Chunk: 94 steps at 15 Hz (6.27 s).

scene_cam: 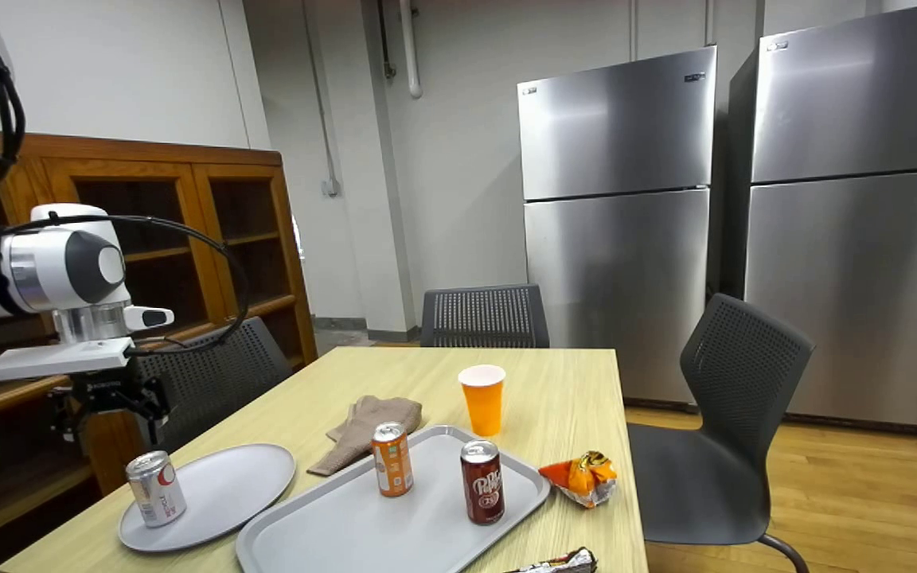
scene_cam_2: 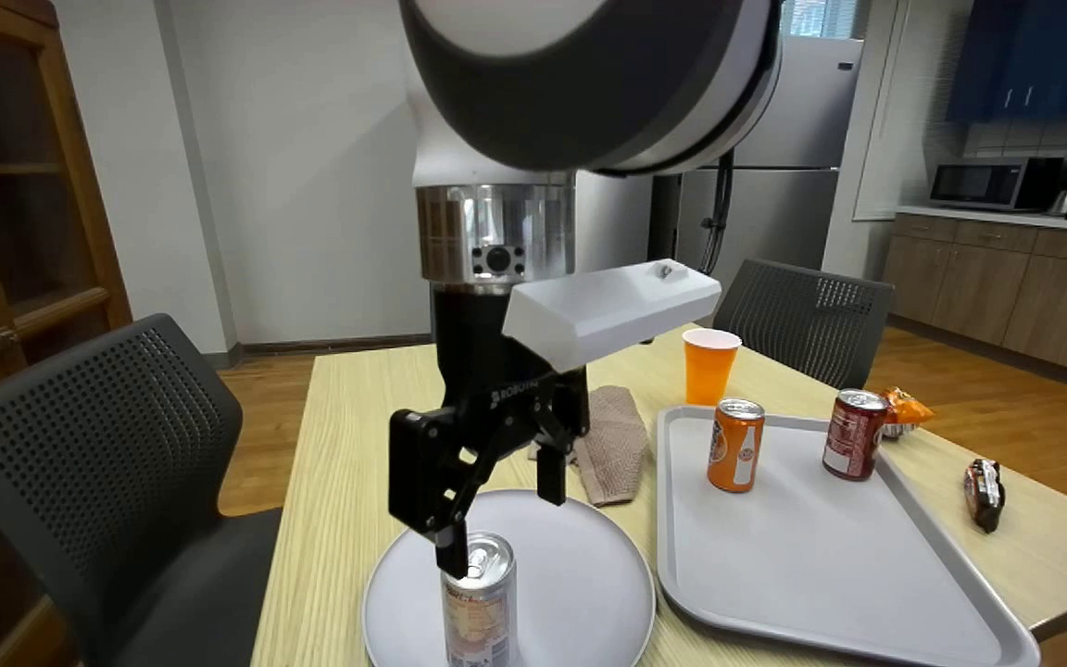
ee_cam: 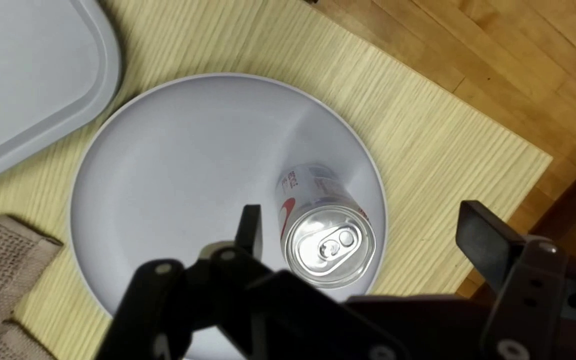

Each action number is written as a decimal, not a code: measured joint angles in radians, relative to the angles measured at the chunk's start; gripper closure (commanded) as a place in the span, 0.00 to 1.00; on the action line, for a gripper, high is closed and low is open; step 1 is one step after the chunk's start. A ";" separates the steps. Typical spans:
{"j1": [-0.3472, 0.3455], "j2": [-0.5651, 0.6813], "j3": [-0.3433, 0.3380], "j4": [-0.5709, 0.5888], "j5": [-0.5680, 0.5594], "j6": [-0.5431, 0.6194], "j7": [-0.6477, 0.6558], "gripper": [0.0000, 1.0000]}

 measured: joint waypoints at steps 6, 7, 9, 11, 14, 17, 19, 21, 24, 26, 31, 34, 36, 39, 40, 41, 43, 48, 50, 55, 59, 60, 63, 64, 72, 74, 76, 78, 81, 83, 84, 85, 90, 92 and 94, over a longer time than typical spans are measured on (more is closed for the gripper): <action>0.007 0.070 -0.006 0.030 -0.057 0.030 0.063 0.00; 0.008 0.082 -0.010 0.037 -0.067 0.031 0.073 0.00; 0.014 0.106 -0.019 0.052 -0.083 0.031 0.089 0.00; 0.023 0.130 -0.031 0.068 -0.096 0.031 0.100 0.00; 0.043 0.169 -0.052 0.097 -0.117 0.031 0.119 0.00; 0.063 0.207 -0.073 0.128 -0.132 0.031 0.136 0.00; 0.073 0.229 -0.085 0.145 -0.135 0.031 0.141 0.00; 0.083 0.247 -0.098 0.161 -0.135 0.031 0.145 0.00; 0.091 0.268 -0.109 0.178 -0.136 0.031 0.148 0.00; 0.094 0.277 -0.114 0.185 -0.136 0.031 0.149 0.00; 0.100 0.282 -0.124 0.188 -0.136 0.031 0.149 0.42; 0.102 0.283 -0.125 0.188 -0.136 0.031 0.150 0.62; 0.104 0.282 -0.125 0.188 -0.136 0.031 0.151 0.62; 0.104 0.277 -0.125 0.188 -0.136 0.032 0.151 0.62; 0.103 0.270 -0.125 0.188 -0.134 0.033 0.151 0.62; 0.102 0.260 -0.125 0.187 -0.130 0.034 0.151 0.62; 0.094 0.231 -0.125 0.183 -0.123 0.034 0.151 0.62; 0.055 0.148 -0.125 0.141 -0.108 0.034 0.151 0.62; 0.029 0.116 -0.126 0.115 -0.097 0.034 0.150 0.62; -0.041 0.041 -0.138 0.041 -0.082 0.034 0.149 0.62; -0.094 -0.008 -0.166 -0.018 -0.080 0.034 0.149 0.62; -0.107 -0.019 -0.174 -0.032 -0.080 0.034 0.149 0.62; -0.145 -0.048 -0.200 -0.073 -0.075 0.033 0.149 0.62; -0.157 -0.056 -0.209 -0.085 -0.074 0.033 0.149 0.62; -0.268 -0.095 -0.295 -0.162 -0.071 0.033 0.149 0.62; -0.294 -0.096 -0.318 -0.173 -0.068 0.033 0.148 0.62; -0.321 -0.096 -0.340 -0.182 -0.068 0.034 0.146 0.62; -0.344 -0.096 -0.361 -0.189 -0.067 0.034 0.141 0.62; -0.372 -0.092 -0.385 -0.196 -0.068 0.034 0.132 0.62; -0.383 -0.083 -0.398 -0.197 -0.068 0.034 0.127 0.62; -0.388 -0.076 -0.402 -0.197 -0.068 0.034 0.125 0.62; -0.391 -0.068 -0.407 -0.197 -0.068 0.034 0.124 0.62; -0.401 -0.025 -0.421 -0.197 -0.062 0.047 0.124 0.62; -0.402 -0.011 -0.422 -0.197 -0.054 0.053 0.123 0.62; -0.402 -0.001 -0.422 -0.197 -0.045 0.057 0.123 0.62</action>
